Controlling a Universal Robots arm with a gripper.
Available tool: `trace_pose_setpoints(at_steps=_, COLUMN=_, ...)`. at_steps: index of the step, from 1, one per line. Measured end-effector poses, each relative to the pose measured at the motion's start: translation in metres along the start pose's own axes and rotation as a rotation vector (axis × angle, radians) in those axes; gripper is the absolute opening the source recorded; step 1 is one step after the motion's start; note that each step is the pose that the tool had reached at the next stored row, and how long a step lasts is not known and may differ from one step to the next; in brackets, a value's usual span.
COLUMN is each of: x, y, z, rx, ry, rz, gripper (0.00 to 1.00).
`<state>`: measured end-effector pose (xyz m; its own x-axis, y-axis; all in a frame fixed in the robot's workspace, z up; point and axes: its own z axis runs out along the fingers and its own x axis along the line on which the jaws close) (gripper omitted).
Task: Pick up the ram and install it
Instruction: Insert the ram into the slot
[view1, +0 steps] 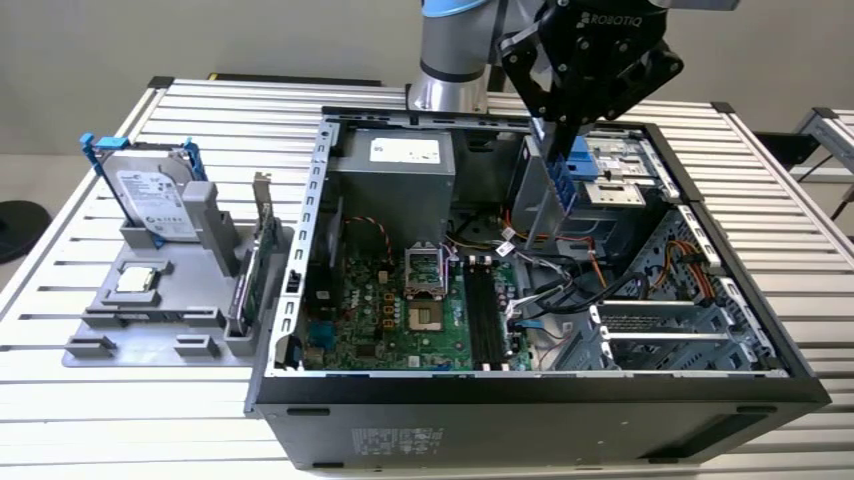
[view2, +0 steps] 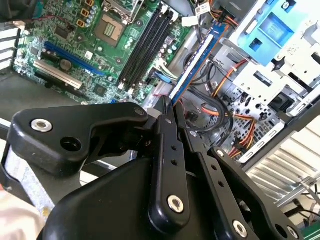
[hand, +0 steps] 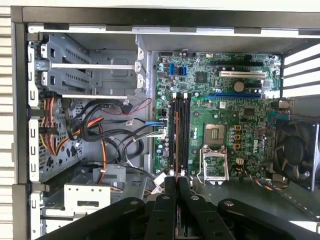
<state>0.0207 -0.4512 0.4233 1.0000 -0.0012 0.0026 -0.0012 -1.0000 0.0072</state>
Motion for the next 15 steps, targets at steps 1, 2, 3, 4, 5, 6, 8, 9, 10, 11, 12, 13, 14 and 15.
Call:
trace_pose_setpoints(at_steps=1, x=0.0000, y=0.0000, z=0.0001, rx=0.0000, ry=0.0000, rz=0.000, gripper=0.00)
trace_pose_setpoints(at_steps=2, x=0.0001, y=-0.0001, z=0.0006, rx=0.0001, ry=0.0000, rz=0.000, gripper=0.00)
trace_pose_setpoints(at_steps=3, x=0.0001, y=-0.0001, z=0.0013, rx=0.0000, ry=0.0001, rz=0.000, gripper=0.00)
trace_pose_setpoints(at_steps=4, x=0.0001, y=-0.0001, z=0.0022, rx=-0.0001, ry=0.0001, rz=0.000, gripper=0.00)
trace_pose_setpoints(at_steps=5, x=0.0001, y=0.0000, z=0.0032, rx=0.0000, ry=0.0001, rz=0.000, gripper=0.00)
trace_pose_setpoints(at_steps=6, x=0.0001, y=0.0000, z=0.0042, rx=0.0001, ry=0.0002, rz=0.000, gripper=0.00)
trace_pose_setpoints(at_steps=8, x=0.0001, y=0.0000, z=0.0060, rx=0.0000, ry=0.0002, rz=0.000, gripper=0.00)
trace_pose_setpoints(at_steps=9, x=0.0001, y=-0.0001, z=0.0070, rx=0.0001, ry=0.0002, rz=0.000, gripper=0.00)
trace_pose_setpoints(at_steps=10, x=0.0001, y=-0.0001, z=0.0078, rx=0.0000, ry=0.0002, rz=0.000, gripper=0.00)
trace_pose_setpoints(at_steps=11, x=0.0000, y=-0.0001, z=0.0085, rx=-0.0001, ry=0.0001, rz=0.000, gripper=0.00)
trace_pose_setpoints(at_steps=12, x=0.0001, y=-0.0001, z=0.0092, rx=0.0000, ry=0.0002, rz=0.000, gripper=0.00)
trace_pose_setpoints(at_steps=13, x=0.0001, y=-0.0001, z=0.0097, rx=0.0000, ry=0.0001, rz=0.000, gripper=0.00)
trace_pose_setpoints(at_steps=14, x=0.0001, y=-0.0001, z=0.0102, rx=0.0000, ry=0.0002, rz=0.000, gripper=0.00)
trace_pose_setpoints(at_steps=15, x=0.0000, y=-0.0001, z=0.0107, rx=0.0000, ry=0.0001, rz=0.000, gripper=0.00)
